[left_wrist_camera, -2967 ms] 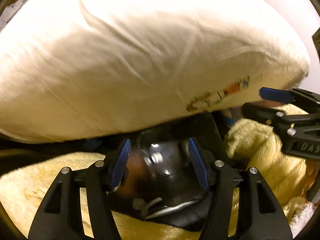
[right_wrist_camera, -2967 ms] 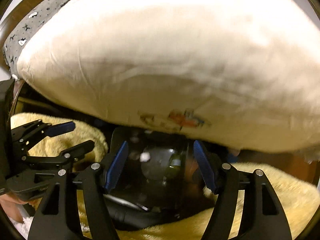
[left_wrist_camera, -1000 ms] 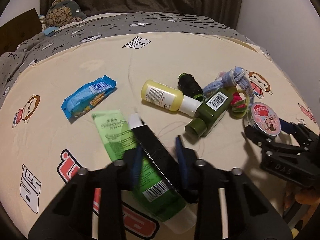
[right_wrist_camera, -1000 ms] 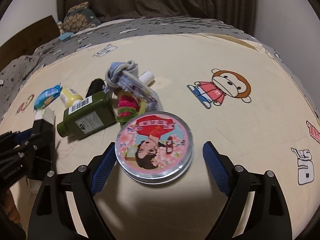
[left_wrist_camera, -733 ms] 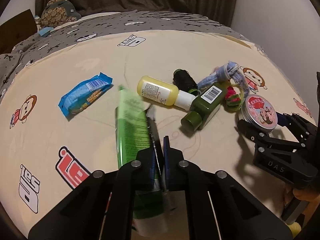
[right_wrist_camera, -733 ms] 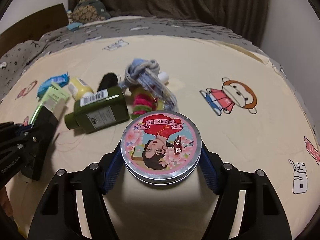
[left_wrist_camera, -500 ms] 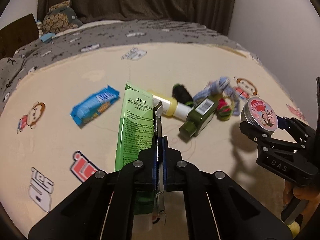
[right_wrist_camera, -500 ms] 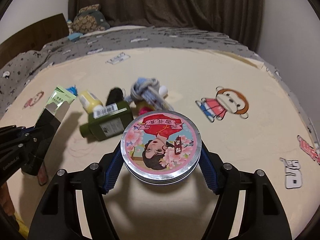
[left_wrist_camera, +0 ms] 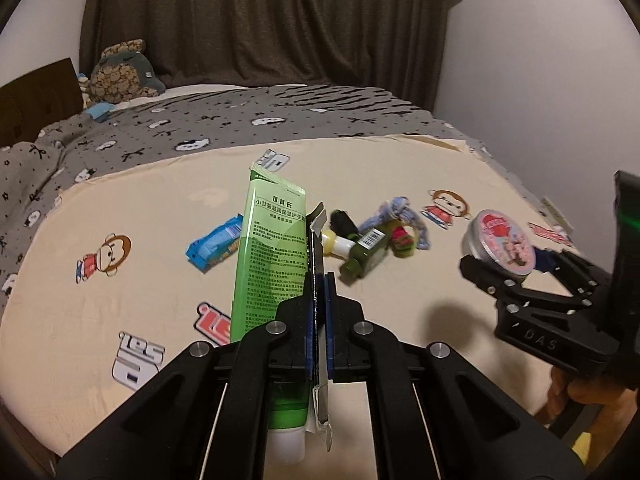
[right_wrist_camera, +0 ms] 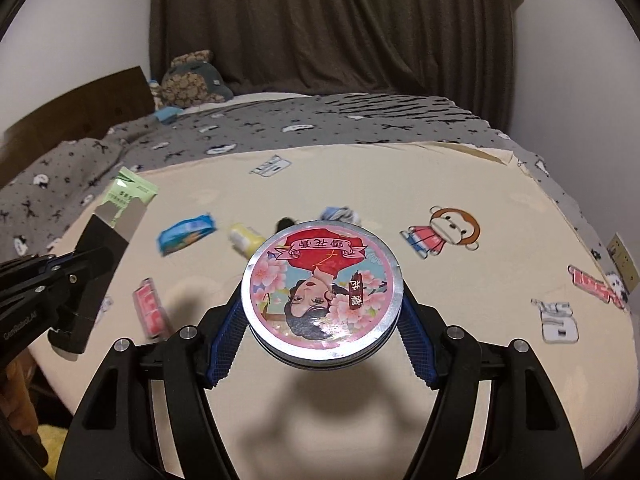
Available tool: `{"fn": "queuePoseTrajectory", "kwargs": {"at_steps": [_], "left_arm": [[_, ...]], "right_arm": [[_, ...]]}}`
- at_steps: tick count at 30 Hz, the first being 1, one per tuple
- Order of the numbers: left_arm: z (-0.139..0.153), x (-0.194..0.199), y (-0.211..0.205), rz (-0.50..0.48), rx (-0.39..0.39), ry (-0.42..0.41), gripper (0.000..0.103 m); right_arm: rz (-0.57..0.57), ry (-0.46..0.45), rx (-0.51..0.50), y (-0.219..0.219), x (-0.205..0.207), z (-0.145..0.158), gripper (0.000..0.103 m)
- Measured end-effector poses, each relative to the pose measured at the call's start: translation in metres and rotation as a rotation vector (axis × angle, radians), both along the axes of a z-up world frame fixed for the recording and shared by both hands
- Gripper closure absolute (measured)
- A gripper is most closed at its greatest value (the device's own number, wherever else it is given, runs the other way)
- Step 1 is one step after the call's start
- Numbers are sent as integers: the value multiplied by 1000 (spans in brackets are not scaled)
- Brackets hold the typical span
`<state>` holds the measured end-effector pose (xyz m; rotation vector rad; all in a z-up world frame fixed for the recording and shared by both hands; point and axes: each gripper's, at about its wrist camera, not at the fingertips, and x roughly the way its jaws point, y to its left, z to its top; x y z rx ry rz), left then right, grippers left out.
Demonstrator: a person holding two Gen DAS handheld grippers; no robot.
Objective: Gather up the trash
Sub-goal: 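Lift the held tubes and tin off the bed with both tools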
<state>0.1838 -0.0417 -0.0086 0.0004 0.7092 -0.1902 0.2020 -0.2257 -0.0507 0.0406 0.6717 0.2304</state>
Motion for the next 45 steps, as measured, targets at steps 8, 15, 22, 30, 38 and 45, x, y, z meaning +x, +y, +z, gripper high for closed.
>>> {"fn": "queuePoseTrajectory", "kwargs": {"at_steps": [8, 15, 22, 30, 38, 45], "left_arm": [[-4, 1, 15, 37, 3, 19, 99], [-22, 12, 18, 51, 16, 58, 99], [-15, 5, 14, 42, 13, 41, 99], [-2, -48, 3, 0, 28, -18, 99], [-32, -95, 7, -20, -11, 34, 99], [-53, -141, 16, -7, 0, 52, 99]], "right_arm": [[15, -3, -15, 4, -30, 7, 32], [11, 23, -10, -2, -33, -5, 32], [7, 31, 4, -6, -37, -12, 32], [29, 16, 16, -5, -67, -13, 32], [61, 26, 3, 0, -99, -23, 32], [95, 56, 9, 9, -136, -39, 32]]}}
